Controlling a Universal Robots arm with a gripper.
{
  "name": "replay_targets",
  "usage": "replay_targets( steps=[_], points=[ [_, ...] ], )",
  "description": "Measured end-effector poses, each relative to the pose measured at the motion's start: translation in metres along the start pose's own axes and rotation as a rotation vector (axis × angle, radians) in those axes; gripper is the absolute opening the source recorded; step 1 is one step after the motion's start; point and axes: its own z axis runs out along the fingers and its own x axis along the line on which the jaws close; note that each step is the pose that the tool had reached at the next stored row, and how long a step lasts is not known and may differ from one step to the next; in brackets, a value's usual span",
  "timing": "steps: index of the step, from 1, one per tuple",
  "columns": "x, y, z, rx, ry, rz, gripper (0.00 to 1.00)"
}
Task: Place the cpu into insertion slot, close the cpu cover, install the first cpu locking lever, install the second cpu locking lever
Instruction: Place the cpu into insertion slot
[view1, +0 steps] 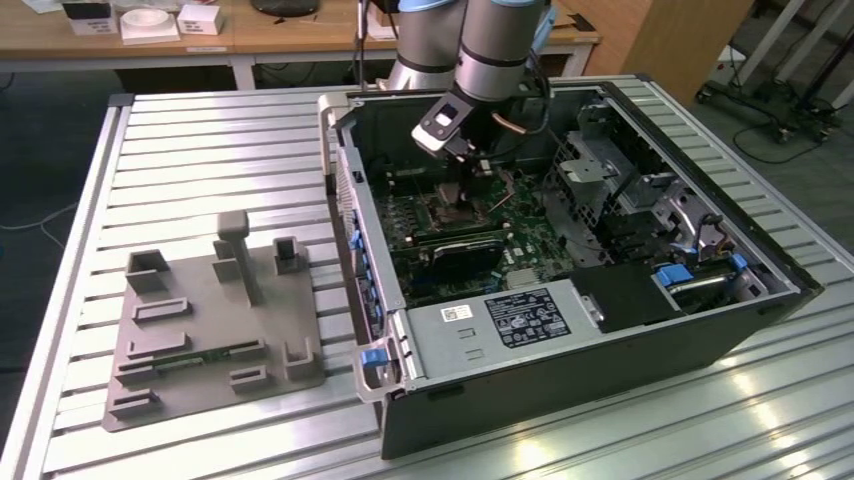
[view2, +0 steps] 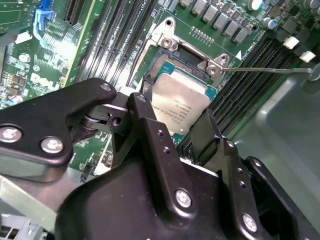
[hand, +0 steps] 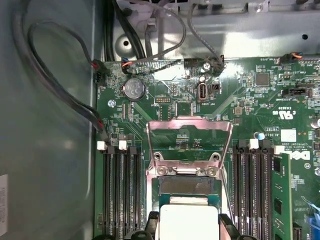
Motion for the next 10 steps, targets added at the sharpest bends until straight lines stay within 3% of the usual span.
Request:
replay_targets(
  steps=[7, 10],
  points=[
    [-0.0002, 0.0005, 0.0123, 0.0030, 0.0000, -0.005, 0.54],
    [-0.0002, 0.0008, 0.0140, 0.0035, -0.0001, -0.005, 0.54]
  ],
)
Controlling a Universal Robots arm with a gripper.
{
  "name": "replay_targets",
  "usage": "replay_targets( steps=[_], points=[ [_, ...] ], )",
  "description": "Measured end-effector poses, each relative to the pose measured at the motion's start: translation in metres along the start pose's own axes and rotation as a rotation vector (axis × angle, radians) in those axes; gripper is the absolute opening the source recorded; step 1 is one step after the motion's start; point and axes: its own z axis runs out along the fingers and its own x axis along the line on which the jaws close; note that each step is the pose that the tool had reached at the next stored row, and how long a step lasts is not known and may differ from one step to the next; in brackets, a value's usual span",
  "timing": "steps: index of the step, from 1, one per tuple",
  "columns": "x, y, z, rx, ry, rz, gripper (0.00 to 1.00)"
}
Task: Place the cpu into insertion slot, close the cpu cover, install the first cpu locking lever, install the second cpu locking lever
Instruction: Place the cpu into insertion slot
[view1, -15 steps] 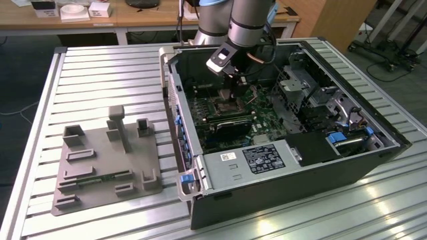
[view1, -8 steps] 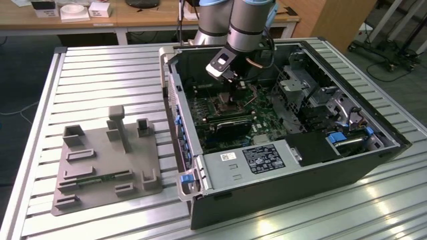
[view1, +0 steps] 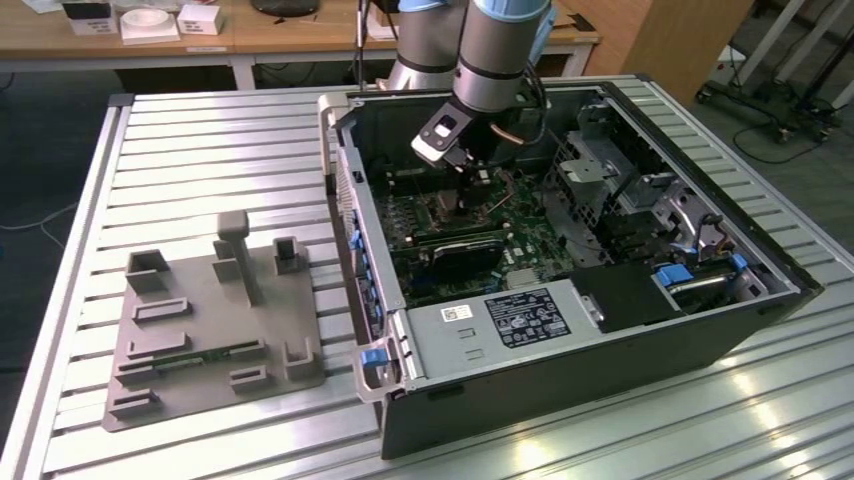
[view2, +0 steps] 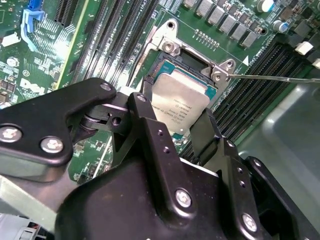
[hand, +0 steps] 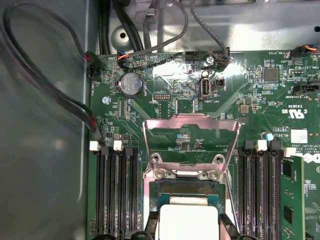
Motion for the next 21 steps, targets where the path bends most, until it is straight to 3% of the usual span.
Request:
replay_targets(
  steps=[21],
  points=[
    [-0.0002, 0.0013, 0.0102, 0.0001, 0.0000, -0.005, 0.54]
  ],
)
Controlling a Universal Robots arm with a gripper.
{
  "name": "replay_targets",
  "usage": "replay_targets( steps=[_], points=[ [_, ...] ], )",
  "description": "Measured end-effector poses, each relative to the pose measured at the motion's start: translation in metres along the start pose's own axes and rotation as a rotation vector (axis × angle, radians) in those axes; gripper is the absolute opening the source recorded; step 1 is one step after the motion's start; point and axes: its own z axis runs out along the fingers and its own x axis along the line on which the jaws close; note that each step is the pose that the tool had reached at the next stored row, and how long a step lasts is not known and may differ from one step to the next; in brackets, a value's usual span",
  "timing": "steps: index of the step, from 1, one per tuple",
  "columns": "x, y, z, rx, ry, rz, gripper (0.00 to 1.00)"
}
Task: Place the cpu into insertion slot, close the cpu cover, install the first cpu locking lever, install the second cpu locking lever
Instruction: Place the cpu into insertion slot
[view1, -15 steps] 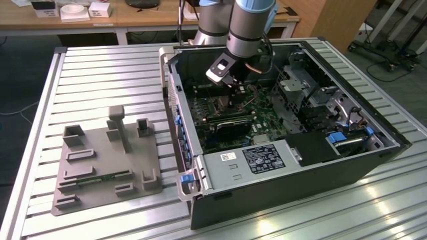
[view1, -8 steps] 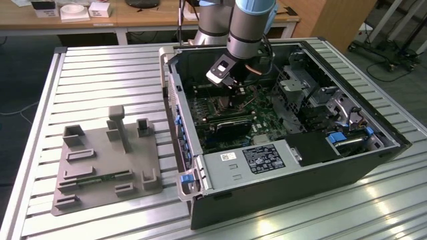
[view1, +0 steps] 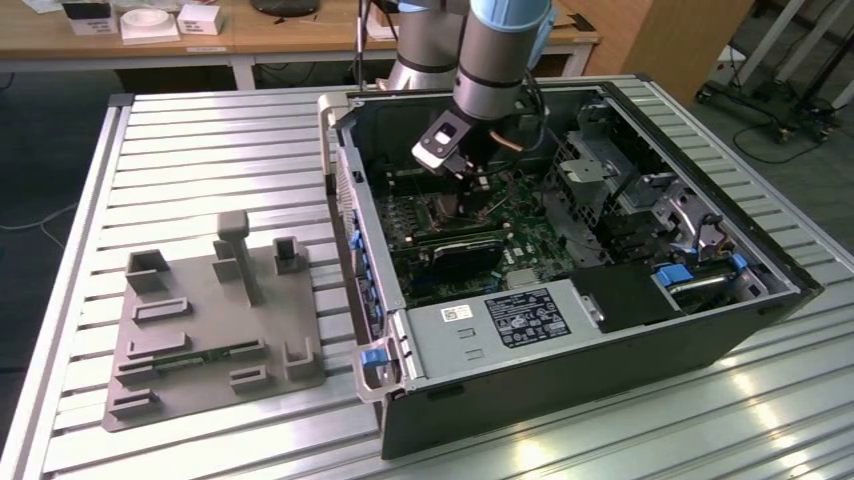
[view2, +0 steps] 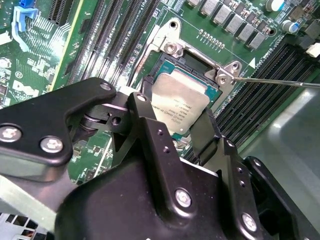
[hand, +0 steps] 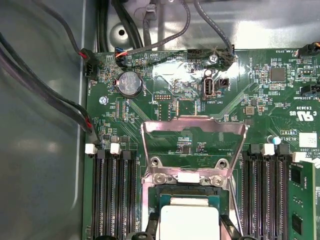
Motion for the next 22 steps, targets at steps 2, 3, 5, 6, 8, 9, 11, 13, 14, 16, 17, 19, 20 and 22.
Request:
replay_targets(
  steps=[2, 3, 5, 6, 8, 9, 11, 13, 14, 16, 17, 19, 20, 22],
  points=[
    [-0.0001, 0.0000, 0.0011, 0.0000, -0.0001, 0.000, 0.54],
    [-0.0001, 0.0000, 0.0013, 0.0001, -0.0001, 0.000, 0.54],
    [-0.0001, 0.0000, 0.0013, 0.0001, -0.0003, 0.000, 0.54],
    [-0.0001, 0.0000, 0.0016, 0.0000, 0.0000, 0.000, 0.54],
    [-0.0001, 0.0000, 0.0023, 0.0000, 0.0000, 0.000, 0.54],
    [-0.0001, 0.0000, 0.0024, 0.0000, 0.0000, 0.000, 0.54],
    [-0.0001, 0.0000, 0.0029, -0.0001, 0.0001, 0.000, 0.54],
    [-0.0001, 0.0000, 0.0031, 0.0001, -0.0001, 0.000, 0.54],
    [-0.0001, 0.0000, 0.0032, 0.0000, 0.0000, 0.000, 0.54],
    [-0.0001, 0.0000, 0.0032, 0.0001, -0.0001, 0.000, 0.54],
    [-0.0001, 0.0000, 0.0035, -0.0001, 0.0002, 0.001, 0.54],
    [-0.0001, 0.0000, 0.0038, 0.0000, 0.0000, 0.002, 0.54],
    [-0.0001, 0.0000, 0.0039, 0.0000, -0.0001, 0.002, 0.54],
    [-0.0001, 0.0000, 0.0039, 0.0001, -0.0001, 0.003, 0.54]
  ],
)
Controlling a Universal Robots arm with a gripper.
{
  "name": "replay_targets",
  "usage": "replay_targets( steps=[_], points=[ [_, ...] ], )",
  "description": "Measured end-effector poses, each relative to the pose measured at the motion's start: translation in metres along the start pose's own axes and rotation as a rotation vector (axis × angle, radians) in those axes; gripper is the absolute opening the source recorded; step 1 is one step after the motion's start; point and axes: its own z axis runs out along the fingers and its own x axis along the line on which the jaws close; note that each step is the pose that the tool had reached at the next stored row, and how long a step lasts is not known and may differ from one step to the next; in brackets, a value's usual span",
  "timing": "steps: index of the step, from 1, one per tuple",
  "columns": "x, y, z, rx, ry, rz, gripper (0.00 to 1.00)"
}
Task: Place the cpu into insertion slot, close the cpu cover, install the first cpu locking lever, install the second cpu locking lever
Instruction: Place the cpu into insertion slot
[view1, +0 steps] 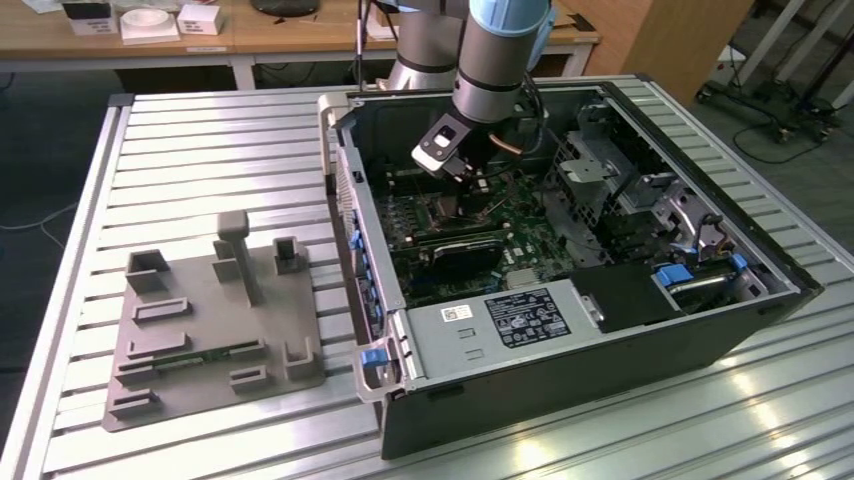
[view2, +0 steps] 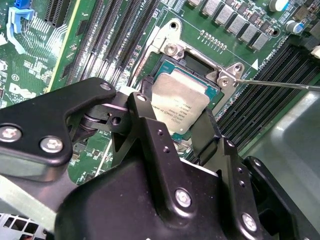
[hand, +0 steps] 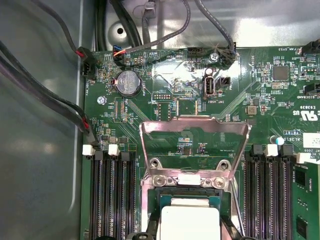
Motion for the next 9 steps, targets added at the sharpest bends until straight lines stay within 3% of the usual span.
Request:
replay_targets(
  steps=[9],
  points=[
    [-0.0002, -0.0004, 0.0006, -0.0003, 0.0003, 0.008, 0.54]
  ],
)
